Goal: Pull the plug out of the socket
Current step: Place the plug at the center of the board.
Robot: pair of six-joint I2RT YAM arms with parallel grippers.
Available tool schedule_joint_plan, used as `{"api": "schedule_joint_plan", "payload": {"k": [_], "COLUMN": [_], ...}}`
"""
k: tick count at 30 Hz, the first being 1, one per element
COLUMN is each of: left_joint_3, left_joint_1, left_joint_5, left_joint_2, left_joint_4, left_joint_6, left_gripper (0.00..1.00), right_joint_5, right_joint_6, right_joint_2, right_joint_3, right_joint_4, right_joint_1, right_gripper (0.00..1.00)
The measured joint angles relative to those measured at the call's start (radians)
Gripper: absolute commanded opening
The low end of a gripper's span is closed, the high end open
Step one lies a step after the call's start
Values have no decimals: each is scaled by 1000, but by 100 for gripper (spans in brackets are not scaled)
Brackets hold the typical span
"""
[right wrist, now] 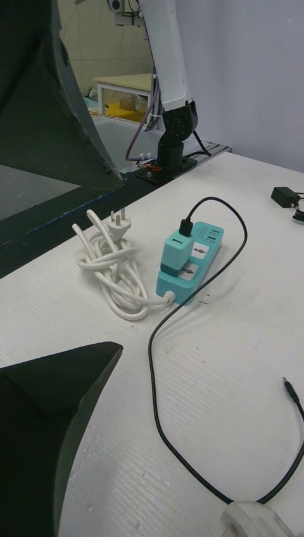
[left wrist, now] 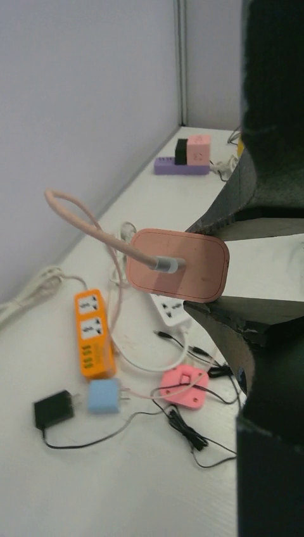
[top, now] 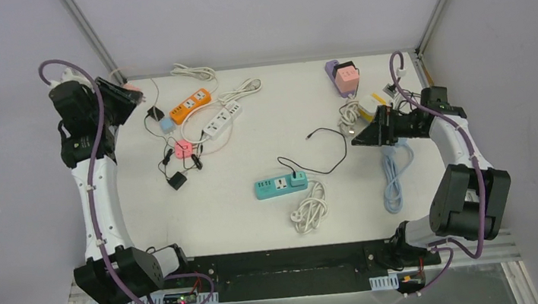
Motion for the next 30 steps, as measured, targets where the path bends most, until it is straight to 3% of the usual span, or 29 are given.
{"api": "schedule_joint_plan", "payload": {"k": [6,8,17,22,28,30], "left_joint_3": [-216,-273,-456,-468,-471,-471], "left_joint_1": [0,0,21,33,39,39], "left_joint_5": [11,19,72,79,54,32], "left_joint_2": [13,24,204,299,310,303], "left_joint_4": [-6,1,71,98,99,91], "left_joint_6": [26,36,97,120,151,161], "left_gripper": [0,8,18,32,67,71], "right_joint_5": [4,5,15,22,23,23], "right_joint_6": [4,4,-1,-8,-18,-20], "right_joint_2": [0,0,20,26,28,31], "right_joint_3": [-32,-39,-50,-55,-55,-55], "right_joint_4": [42,53,74,76,76,76], "right_joint_1": [8,10,25,27,27,27], "right_gripper": [94,94,94,94,94,94]}}
